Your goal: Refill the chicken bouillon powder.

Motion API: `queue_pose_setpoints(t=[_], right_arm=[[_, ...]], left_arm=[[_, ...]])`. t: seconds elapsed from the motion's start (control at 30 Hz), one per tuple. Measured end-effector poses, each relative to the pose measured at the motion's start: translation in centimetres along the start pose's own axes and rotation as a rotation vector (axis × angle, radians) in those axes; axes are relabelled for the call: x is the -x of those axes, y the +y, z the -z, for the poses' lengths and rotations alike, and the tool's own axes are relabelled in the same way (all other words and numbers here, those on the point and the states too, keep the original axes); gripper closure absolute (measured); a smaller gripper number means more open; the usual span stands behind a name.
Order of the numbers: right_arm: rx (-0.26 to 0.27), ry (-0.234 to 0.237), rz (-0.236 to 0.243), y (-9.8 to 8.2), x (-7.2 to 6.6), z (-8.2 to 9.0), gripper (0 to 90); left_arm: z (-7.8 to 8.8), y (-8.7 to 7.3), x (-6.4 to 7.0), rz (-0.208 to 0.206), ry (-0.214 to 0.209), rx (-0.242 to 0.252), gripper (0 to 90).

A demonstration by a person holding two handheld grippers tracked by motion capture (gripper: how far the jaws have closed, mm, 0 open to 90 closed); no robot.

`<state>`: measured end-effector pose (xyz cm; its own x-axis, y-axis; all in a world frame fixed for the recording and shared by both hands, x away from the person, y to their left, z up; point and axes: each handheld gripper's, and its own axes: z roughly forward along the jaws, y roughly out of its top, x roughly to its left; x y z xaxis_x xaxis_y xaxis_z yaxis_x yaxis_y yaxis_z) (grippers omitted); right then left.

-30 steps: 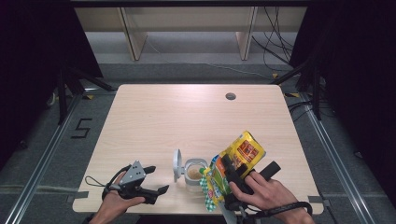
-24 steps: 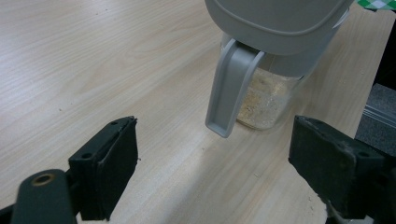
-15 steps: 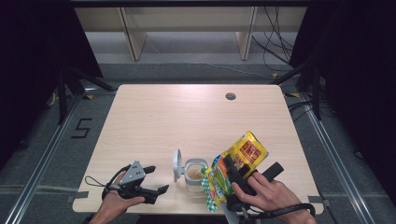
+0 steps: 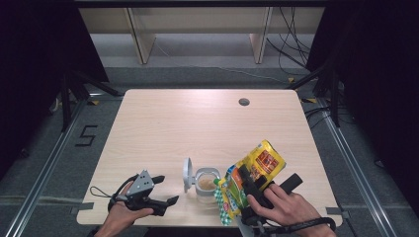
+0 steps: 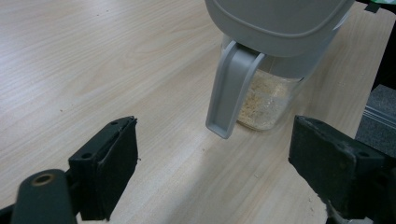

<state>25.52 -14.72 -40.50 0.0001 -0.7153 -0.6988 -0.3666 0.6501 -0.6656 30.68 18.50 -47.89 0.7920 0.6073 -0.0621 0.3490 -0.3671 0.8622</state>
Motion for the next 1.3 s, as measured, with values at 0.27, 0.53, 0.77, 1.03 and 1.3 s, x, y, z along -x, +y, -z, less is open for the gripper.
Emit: queue_pose_setpoints(t=[0.27,0.53,0.77,1.03,1.3], right_arm=[[-0.005,0.003,-0.007,0.1,-0.1,0.0,62.2],[-0.008,-0.013,-0.002,0.2,0.0,0.3,62.2],[0.009,-0.020,0.019,0.5,0.3,0.4,62.2],[0.025,-0.029,0.023,0.7,0.6,0.2,62.3],[0.025,-0.019,0.026,0.6,1.1,-0.1,62.3]], left_arm=[[0.0,0.0,0.0,0.012,0.004,-0.001,15.2],[0.0,0.0,0.0,0.008,0.005,0.006,15.2],[0.0,0.0,0.0,0.007,0.006,0.005,15.2],[0.0,0.0,-0.1,-0.006,0.003,0.001,15.1],[0.1,0.0,0.0,-0.007,0.009,-0.004,15.2]])
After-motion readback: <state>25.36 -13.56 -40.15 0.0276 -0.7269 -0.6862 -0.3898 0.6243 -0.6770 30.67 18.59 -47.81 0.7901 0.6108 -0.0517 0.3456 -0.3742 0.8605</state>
